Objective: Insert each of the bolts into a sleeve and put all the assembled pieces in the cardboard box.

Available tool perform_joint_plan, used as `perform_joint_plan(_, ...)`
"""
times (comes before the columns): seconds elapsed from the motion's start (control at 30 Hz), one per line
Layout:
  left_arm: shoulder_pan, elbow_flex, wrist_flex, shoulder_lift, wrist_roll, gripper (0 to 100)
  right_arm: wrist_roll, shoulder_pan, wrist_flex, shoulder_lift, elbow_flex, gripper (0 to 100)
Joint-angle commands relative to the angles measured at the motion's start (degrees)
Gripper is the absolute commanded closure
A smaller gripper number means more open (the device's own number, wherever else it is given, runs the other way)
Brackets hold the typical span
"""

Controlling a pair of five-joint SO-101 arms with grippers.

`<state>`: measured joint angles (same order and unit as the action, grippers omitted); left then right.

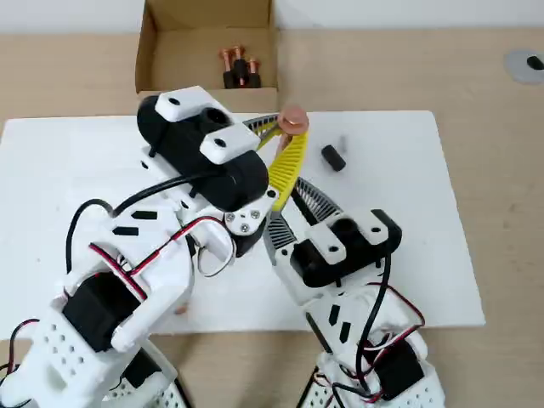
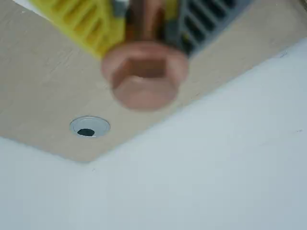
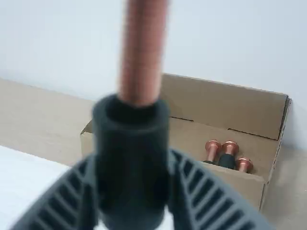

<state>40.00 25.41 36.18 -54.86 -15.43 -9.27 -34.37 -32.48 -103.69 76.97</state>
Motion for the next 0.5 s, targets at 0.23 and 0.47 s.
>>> perform_joint_plan(0.23, -0.88, -0.62, -1.41, -0.48, -0.26, 99, 0.44, 0.92, 1.41, -6.64, -1.19, 98.9)
perform_joint_plan(0.47, -0.62, -0.70, -0.44, -0.48, 0.09, 99, 0.44, 0.92, 1.41, -6.64, -1.19, 98.9)
